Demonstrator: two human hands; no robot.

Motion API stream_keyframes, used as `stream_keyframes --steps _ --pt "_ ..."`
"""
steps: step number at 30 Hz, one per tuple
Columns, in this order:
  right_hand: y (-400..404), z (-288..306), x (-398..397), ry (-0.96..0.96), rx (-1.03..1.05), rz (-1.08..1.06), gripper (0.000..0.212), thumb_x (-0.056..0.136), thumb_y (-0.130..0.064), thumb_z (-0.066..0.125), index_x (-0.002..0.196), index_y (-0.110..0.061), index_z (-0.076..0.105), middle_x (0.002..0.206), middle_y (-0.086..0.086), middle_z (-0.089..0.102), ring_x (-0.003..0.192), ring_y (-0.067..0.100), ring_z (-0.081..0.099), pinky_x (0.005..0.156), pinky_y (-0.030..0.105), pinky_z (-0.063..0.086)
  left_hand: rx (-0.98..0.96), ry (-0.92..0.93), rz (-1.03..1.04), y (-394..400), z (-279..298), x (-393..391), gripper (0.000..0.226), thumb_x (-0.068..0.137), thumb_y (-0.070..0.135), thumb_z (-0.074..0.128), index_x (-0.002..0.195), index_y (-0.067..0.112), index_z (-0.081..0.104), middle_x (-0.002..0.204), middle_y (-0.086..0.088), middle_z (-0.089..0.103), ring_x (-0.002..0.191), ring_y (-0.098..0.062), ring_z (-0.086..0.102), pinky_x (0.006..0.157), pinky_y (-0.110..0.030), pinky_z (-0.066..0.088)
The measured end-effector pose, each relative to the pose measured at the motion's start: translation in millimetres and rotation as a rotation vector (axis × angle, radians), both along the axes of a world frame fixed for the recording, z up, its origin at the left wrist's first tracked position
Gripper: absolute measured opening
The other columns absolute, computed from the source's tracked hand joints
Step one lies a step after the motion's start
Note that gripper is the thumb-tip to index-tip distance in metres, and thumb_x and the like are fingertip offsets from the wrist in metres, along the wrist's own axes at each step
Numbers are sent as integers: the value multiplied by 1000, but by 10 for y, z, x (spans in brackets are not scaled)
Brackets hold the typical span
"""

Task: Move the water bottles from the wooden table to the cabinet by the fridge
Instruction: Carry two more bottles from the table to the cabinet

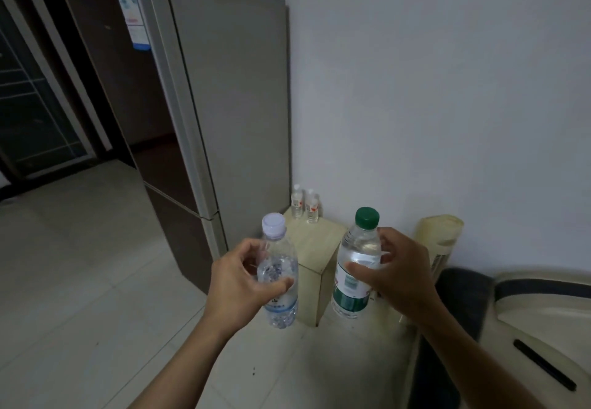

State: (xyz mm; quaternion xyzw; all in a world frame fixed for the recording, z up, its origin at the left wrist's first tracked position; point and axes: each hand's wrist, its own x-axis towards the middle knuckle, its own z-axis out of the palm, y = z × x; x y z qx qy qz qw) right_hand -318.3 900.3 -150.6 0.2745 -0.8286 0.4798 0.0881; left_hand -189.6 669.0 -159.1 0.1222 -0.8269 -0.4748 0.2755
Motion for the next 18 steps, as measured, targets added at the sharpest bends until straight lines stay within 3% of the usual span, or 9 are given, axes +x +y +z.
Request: stream_keyframes --steps 4,8,12,18 --pt "-329 -53 -421 -7 34 -35 62 57 -65 73 105 -26 64 98 -9 72 83 5 70 71 26 61 57 6 -36 -363 -139 -572 50 49 39 89 91 23 67 80 4 71 72 -19 69 67 -41 58" --pt "-696 -19 -831 3 65 -109 61 59 -55 78 109 -21 64 99 -9 71 85 4 69 70 24 60 88 15 -104 -783 -187 -1141 48 52 34 92 92 26 67 81 8 73 73 -16 70 67 -43 59" --pt "-946 44 -1187 16 59 -187 51 61 -46 82 104 -27 63 93 -17 69 82 -3 68 67 17 58 82 10 -155 -1226 -206 -1739 57 48 51 87 97 29 65 86 6 72 78 -21 69 68 -45 59" --pt "-1028 -130 -1738 2 98 -283 50 60 -44 84 102 -31 61 90 -23 65 81 -2 66 66 12 54 119 -18 -161 -1418 -464 -2479 49 54 19 95 86 27 59 79 8 67 69 -6 62 66 -34 56"
